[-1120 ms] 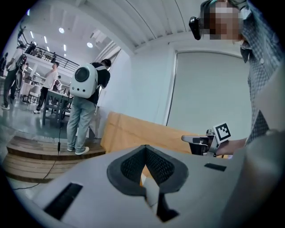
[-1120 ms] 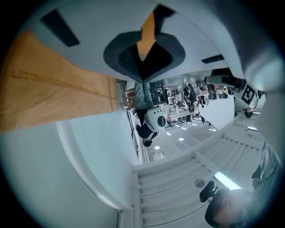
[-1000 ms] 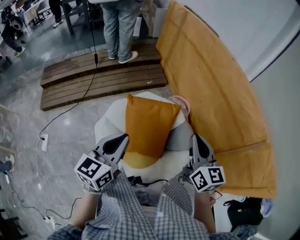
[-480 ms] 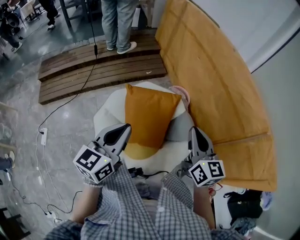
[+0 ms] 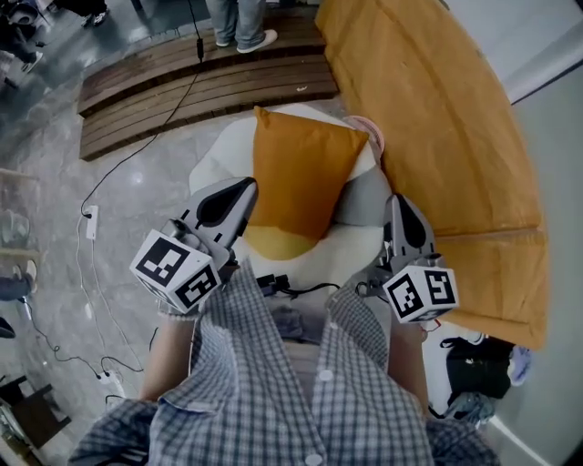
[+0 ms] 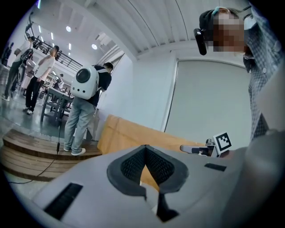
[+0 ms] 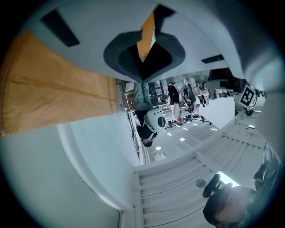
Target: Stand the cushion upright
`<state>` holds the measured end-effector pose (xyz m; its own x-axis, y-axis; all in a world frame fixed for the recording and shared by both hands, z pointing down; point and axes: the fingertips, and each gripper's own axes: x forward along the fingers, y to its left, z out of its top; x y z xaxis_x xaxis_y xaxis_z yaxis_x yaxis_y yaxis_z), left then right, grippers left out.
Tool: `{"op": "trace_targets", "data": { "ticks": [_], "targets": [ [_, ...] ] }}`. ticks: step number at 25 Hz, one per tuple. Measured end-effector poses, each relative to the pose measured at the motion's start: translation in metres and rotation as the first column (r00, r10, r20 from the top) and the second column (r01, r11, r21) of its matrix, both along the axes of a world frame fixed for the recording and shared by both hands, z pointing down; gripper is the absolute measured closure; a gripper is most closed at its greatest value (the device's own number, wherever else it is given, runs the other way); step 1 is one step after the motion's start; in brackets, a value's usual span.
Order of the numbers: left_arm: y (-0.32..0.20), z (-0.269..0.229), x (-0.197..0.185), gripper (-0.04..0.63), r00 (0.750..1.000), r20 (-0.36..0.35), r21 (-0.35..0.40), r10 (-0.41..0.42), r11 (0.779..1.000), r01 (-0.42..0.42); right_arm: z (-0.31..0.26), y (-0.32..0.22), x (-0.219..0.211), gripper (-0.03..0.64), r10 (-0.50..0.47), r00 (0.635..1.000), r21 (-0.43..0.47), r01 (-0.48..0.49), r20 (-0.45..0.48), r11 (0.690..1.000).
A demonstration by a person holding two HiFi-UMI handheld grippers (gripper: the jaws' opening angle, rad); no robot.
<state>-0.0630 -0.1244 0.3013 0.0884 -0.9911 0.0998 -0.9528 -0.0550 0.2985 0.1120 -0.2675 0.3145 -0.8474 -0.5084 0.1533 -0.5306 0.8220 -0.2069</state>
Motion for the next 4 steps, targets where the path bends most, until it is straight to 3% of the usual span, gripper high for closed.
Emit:
{"op": "trace_targets", "data": {
  "ticks": [4],
  "targets": [
    [0.0007, 0.0094, -0.0114, 0.588, 1.000, 0.024, -0.015, -0.019, 1.000, 0.019, 0.0064, -0.0024, -0.0086, 0.611, -0.021, 1.000, 0.011, 0.022, -0.011, 1.000]
  ]
}}
